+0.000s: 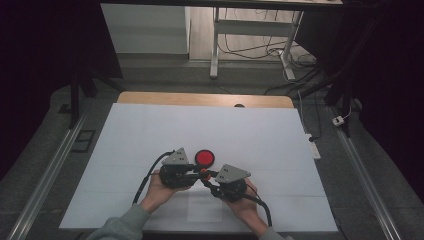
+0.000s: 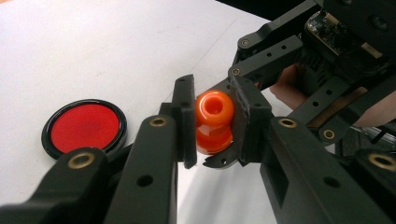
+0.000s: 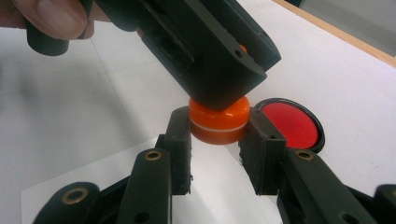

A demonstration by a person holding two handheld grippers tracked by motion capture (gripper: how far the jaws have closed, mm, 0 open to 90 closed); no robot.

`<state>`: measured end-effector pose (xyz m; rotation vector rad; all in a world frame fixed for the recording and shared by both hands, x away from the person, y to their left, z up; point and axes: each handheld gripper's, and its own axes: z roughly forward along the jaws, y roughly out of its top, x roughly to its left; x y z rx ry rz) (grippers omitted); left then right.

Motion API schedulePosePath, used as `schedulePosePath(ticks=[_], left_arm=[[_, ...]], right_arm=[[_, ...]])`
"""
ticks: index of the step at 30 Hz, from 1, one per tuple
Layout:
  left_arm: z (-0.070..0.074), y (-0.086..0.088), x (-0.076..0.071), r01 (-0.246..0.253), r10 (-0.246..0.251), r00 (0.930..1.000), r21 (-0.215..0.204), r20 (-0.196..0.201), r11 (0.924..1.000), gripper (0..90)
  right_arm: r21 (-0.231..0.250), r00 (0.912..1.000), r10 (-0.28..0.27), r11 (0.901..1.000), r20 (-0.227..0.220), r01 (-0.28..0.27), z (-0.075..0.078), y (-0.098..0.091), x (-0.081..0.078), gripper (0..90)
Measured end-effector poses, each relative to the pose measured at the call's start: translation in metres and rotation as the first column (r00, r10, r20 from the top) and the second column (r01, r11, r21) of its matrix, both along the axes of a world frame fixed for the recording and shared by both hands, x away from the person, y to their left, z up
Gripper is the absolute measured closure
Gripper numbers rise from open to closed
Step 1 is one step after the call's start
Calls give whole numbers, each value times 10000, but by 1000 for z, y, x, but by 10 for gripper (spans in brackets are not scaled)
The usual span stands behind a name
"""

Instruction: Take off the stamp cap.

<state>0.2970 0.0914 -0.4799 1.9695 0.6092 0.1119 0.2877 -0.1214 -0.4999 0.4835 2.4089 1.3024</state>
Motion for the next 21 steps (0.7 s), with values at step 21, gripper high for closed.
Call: schedulePosePath(ticks=[21], left_arm=[[0, 1, -1, 26, -26, 10000, -68, -55, 10000, 730]], right_arm=[[-59, 9998, 118, 9999, 177, -117, 0, 0, -1, 648]])
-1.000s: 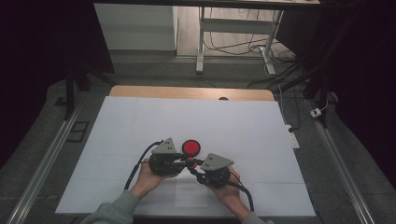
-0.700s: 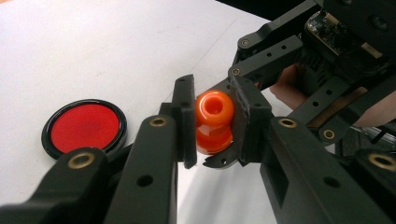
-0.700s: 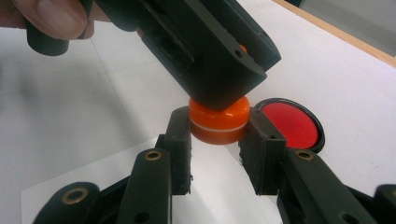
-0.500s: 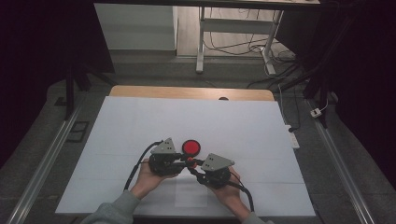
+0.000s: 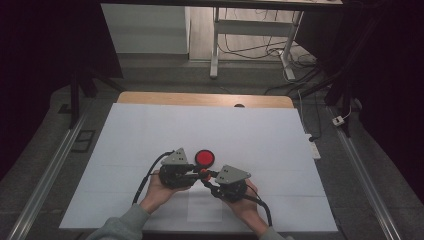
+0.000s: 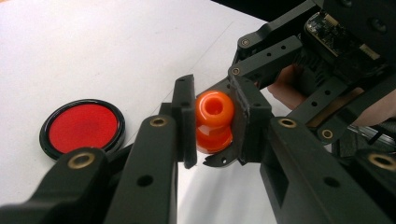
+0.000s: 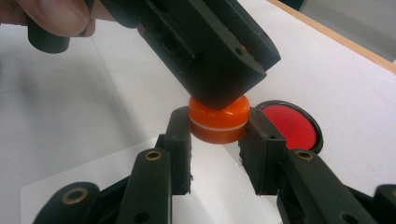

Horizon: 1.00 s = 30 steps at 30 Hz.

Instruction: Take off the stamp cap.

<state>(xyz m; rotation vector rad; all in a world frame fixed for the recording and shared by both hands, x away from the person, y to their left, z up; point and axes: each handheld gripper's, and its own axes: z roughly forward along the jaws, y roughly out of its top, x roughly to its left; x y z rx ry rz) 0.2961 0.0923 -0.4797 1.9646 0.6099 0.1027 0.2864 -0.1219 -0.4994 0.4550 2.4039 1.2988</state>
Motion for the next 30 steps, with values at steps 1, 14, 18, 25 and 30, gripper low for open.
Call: schedulePosePath(ticks=[1, 14, 18, 25, 30], left_arm=[[0, 0, 0, 0, 0, 10000, 1, -1, 10000, 730], [1, 1, -1, 12, -12, 10000, -84, 7, 10000, 731], [1, 1, -1, 13, -13, 10000, -60, 3, 10000, 731], [1, 1, -1, 31, -31, 10000, -103, -6, 9999, 731], [1, 1, -1, 21, -21, 10000, -111, -16, 9999, 731]], right_arm=[[71, 10000, 15, 10000, 3, -15, 0, 0, 0, 648], [84, 9999, 74, 9999, 129, -75, 0, 0, -1, 649], [43, 9998, 85, 10000, 192, -86, 0, 0, -1, 649], [-40, 9995, 156, 9999, 288, -155, 1, -1, -1, 649], [-22, 9994, 169, 9999, 287, -168, 1, -1, -1, 649]])
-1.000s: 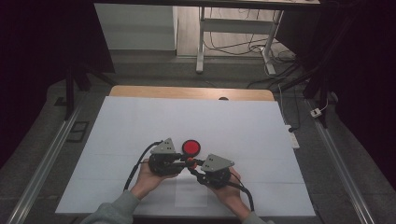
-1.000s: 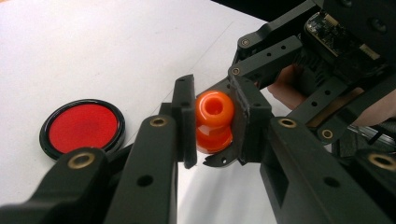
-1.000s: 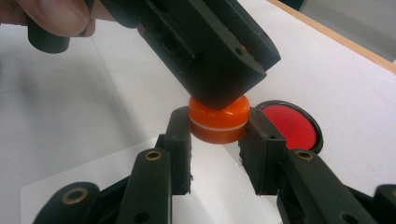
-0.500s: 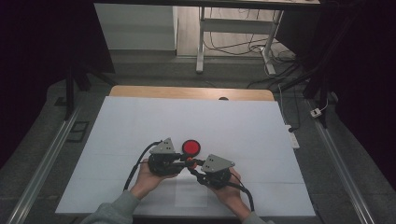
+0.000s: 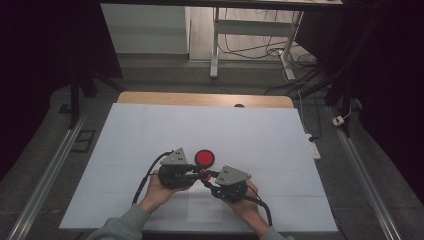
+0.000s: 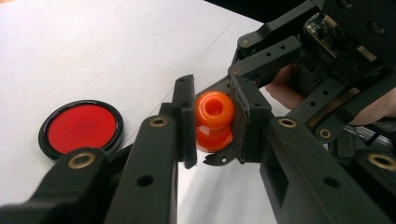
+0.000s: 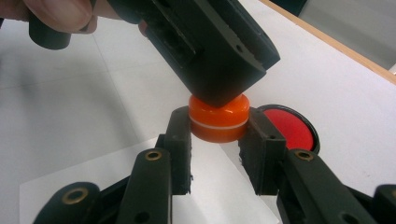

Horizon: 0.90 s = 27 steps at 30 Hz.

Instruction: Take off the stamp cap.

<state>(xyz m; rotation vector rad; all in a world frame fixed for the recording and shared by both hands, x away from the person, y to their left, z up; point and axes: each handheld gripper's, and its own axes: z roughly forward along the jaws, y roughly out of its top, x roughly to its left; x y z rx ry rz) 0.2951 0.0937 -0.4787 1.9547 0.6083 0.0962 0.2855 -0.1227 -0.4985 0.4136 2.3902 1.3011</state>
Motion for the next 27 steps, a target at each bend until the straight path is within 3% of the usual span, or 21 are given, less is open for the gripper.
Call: schedulePosePath(ticks=[6, 7, 8, 9, 10, 12, 16, 19, 27], left_arm=[[0, 1, -1, -150, 150, 9999, -104, 52, 9998, 731], [2, 5, -2, -457, 464, 9984, -224, 325, 9987, 731], [11, 22, 2, -793, 816, 9964, -825, 243, 9934, 732], [11, 22, 2, -793, 816, 9964, -825, 243, 9934, 731], [14, 30, 3, -946, 975, 9949, -965, 255, 9908, 731], [16, 40, 4, -1095, 1120, 9936, -1089, 173, 9880, 731], [15, 38, 3, -969, 995, 9948, -1030, 198, 9899, 730], [15, 34, 2, -793, 817, 9963, -836, 258, 9933, 730], [12, 34, 3, -825, 841, 9963, -843, 162, 9930, 729]], right_arm=[[59, 9994, -273, 9996, -196, 274, -1, 1, 0, 650], [-221, 9986, -440, 9988, -291, 434, -3, 1, 0, 650], [-300, 9975, -562, 9980, -432, 549, -8, -2, 2, 650], [-300, 9975, -562, 9980, -432, 549, -8, -2, 2, 650], [255, 9943, -629, 9975, -858, 653, -12, -10, 6, 650], [352, 9951, -619, 9973, -766, 648, -9, -10, 6, 650], [278, 9970, -529, 9981, -571, 546, -4, -8, 5, 650], [254, 9961, -543, 9981, -696, 562, -6, -9, 5, 650], [376, 9937, -713, 9965, -867, 748, -9, -17, 10, 649]])
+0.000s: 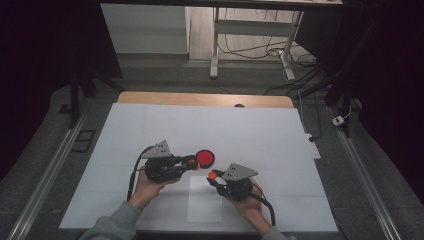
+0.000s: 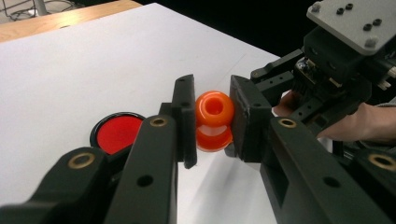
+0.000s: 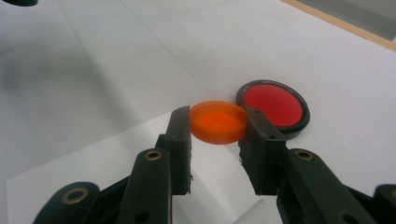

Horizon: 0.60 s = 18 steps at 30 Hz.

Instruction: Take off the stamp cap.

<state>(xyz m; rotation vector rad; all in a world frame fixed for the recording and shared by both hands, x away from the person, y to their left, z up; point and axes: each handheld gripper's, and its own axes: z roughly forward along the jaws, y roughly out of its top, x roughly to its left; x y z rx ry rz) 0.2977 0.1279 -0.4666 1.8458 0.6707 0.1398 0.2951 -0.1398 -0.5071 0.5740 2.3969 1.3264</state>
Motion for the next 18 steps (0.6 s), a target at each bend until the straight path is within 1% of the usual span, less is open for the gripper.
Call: schedulePosePath(ticks=[1, 4, 7, 8, 9, 12, 13, 14, 16, 18], left_arm=[[-1, 0, 0, 20, -20, 10000, 28, -16, 10000, 729], [-2, -2, 0, 63, -62, 10000, 142, -71, 9999, 729], [-3, -3, 0, 94, -92, 9999, 205, -108, 9997, 729], [-3, -3, 0, 97, -94, 9999, 218, -119, 9997, 729], [-3, -3, 0, 105, -102, 9999, 241, -124, 9997, 729], [-4, -4, 0, 98, -94, 9999, 333, -125, 9994, 729], [-4, -4, 0, 102, -98, 9999, 342, -121, 9994, 729], [-5, -4, 0, 96, -91, 9999, 350, -126, 9993, 729], [-5, -4, 0, 83, -77, 9998, 364, -155, 9993, 728], [-6, -3, 0, 77, -71, 9998, 368, -178, 9993, 728]], right_arm=[[-85, 10000, -70, 9999, 36, 70, 0, -2, 0, 649], [65, 9998, -175, 9998, -46, 176, 1, -8, 1, 648], [98, 9997, -255, 9996, -45, 255, 1, -12, 1, 648], [121, 9994, -348, 9993, -73, 349, 1, -17, 2, 648], [121, 9994, -348, 9993, -73, 349, 1, -17, 2, 648], [127, 9986, -513, 9986, -95, 514, 0, -26, 2, 647], [138, 9976, -684, 9975, -133, 686, 0, -31, 2, 647], [138, 9976, -684, 9975, -133, 686, 0, -31, 2, 647], [240, 9968, -769, 9967, -207, 774, -1, -37, 1, 647], [229, 9961, -862, 9960, -199, 866, -1, -42, 1, 647]])
